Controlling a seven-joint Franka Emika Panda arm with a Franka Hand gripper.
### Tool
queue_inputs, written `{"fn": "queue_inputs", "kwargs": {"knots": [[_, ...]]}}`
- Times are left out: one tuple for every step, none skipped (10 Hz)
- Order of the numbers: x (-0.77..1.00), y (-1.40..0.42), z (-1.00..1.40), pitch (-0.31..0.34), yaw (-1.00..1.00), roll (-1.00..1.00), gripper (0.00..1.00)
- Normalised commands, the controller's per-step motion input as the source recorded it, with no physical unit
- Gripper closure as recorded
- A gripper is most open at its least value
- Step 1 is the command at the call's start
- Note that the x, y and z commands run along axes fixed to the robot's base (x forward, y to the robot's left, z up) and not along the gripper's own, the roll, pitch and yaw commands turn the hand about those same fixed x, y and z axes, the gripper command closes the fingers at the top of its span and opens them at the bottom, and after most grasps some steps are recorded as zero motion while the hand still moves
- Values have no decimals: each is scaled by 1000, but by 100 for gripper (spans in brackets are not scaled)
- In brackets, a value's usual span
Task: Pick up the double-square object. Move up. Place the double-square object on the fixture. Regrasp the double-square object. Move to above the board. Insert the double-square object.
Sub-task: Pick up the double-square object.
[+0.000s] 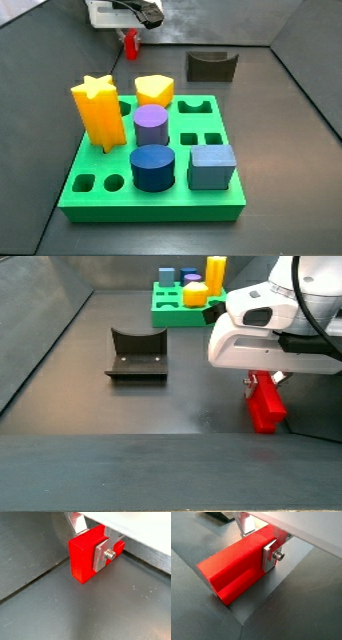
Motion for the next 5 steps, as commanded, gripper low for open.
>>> {"fn": "queue_inputs", "kwargs": {"knots": [[0,0,0,0,0,0,100],[0,0,0,0,0,0,100],[0,0,0,0,0,0,100],[0,0,0,0,0,0,100],[0,0,0,0,0,0,100]]}}
